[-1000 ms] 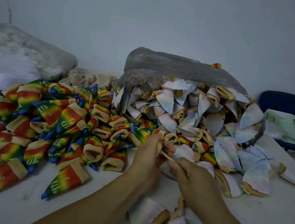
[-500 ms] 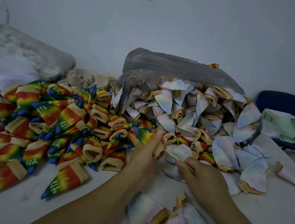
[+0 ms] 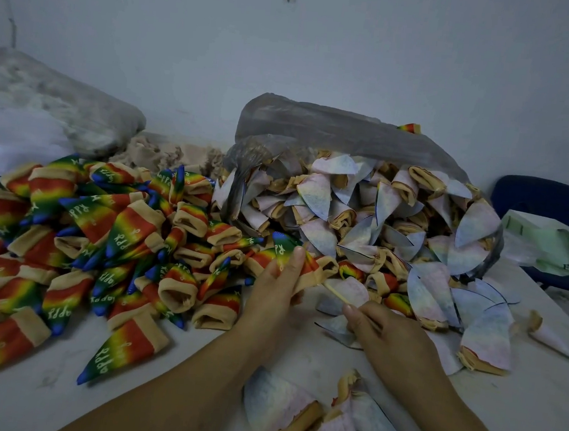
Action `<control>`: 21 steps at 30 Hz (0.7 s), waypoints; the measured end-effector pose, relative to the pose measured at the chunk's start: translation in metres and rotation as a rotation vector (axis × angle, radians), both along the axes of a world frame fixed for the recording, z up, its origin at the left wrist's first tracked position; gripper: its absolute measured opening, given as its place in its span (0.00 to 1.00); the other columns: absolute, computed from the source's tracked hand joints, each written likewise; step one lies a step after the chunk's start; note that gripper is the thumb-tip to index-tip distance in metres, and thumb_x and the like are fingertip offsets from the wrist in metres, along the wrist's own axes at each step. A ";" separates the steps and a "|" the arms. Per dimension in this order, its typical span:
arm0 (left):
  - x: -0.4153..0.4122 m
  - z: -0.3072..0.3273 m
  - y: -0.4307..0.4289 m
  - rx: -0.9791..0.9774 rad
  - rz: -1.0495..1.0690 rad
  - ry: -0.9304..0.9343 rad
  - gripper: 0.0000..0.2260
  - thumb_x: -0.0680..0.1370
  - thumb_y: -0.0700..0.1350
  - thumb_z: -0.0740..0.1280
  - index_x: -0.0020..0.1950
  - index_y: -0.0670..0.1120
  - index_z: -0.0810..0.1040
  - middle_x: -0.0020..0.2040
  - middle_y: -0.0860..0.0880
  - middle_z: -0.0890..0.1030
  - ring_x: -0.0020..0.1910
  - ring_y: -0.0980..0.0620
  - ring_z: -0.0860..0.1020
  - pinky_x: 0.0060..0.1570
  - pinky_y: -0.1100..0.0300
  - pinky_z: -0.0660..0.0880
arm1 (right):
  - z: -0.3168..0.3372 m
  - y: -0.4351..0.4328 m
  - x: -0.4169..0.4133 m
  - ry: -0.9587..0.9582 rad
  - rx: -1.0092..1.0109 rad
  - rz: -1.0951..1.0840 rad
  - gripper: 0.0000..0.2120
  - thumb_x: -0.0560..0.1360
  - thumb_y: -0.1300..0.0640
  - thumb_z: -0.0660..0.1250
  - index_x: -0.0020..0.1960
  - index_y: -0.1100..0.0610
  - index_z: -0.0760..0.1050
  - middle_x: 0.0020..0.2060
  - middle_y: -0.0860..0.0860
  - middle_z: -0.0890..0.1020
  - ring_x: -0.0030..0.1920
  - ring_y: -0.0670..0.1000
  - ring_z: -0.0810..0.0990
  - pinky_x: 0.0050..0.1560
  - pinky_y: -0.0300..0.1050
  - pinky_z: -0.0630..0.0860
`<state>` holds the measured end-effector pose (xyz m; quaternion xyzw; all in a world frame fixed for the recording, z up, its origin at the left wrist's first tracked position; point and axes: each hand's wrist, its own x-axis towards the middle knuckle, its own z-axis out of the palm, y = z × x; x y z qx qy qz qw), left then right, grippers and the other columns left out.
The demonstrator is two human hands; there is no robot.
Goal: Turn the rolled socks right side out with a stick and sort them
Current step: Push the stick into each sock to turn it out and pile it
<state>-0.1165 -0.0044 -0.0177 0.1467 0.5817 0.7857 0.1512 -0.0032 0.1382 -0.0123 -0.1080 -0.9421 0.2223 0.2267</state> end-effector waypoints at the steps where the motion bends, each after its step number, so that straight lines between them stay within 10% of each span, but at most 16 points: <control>1: -0.001 -0.001 0.000 -0.020 0.001 0.032 0.41 0.67 0.74 0.67 0.64 0.40 0.76 0.53 0.36 0.79 0.57 0.36 0.78 0.62 0.41 0.74 | 0.001 0.000 0.000 0.000 0.000 0.006 0.28 0.71 0.32 0.48 0.39 0.53 0.75 0.32 0.51 0.78 0.35 0.49 0.76 0.38 0.52 0.74; 4: -0.003 -0.003 -0.002 -0.090 0.006 0.142 0.24 0.68 0.74 0.63 0.42 0.55 0.84 0.36 0.50 0.81 0.41 0.55 0.82 0.41 0.70 0.73 | 0.003 0.003 0.002 0.003 -0.032 0.024 0.24 0.73 0.36 0.53 0.39 0.54 0.76 0.31 0.51 0.78 0.35 0.49 0.76 0.38 0.52 0.73; 7: 0.002 0.001 -0.002 -0.162 0.017 0.247 0.24 0.70 0.71 0.59 0.26 0.53 0.74 0.27 0.54 0.73 0.28 0.59 0.75 0.30 0.72 0.68 | 0.004 0.005 0.002 -0.003 -0.028 0.046 0.18 0.76 0.41 0.58 0.39 0.53 0.75 0.30 0.51 0.77 0.34 0.48 0.75 0.37 0.51 0.72; 14: 0.009 0.009 0.000 -0.276 0.061 0.340 0.26 0.72 0.68 0.54 0.23 0.51 0.63 0.20 0.55 0.63 0.21 0.58 0.64 0.24 0.69 0.61 | 0.008 -0.001 0.005 0.039 0.074 0.012 0.23 0.73 0.35 0.46 0.40 0.47 0.74 0.31 0.48 0.78 0.34 0.44 0.75 0.36 0.49 0.73; 18: 0.007 0.007 0.008 -0.212 0.289 0.430 0.17 0.82 0.52 0.59 0.34 0.54 0.77 0.22 0.56 0.71 0.19 0.61 0.65 0.23 0.68 0.63 | 0.003 -0.021 0.002 0.050 0.042 -0.099 0.15 0.77 0.39 0.52 0.39 0.44 0.70 0.29 0.48 0.76 0.34 0.49 0.75 0.36 0.48 0.73; 21: 0.006 0.004 0.009 -0.252 0.121 0.323 0.20 0.81 0.60 0.58 0.31 0.54 0.72 0.24 0.58 0.72 0.23 0.64 0.71 0.30 0.71 0.70 | 0.002 -0.028 0.000 0.020 0.034 -0.125 0.16 0.78 0.40 0.53 0.39 0.47 0.72 0.30 0.47 0.76 0.35 0.48 0.75 0.36 0.47 0.73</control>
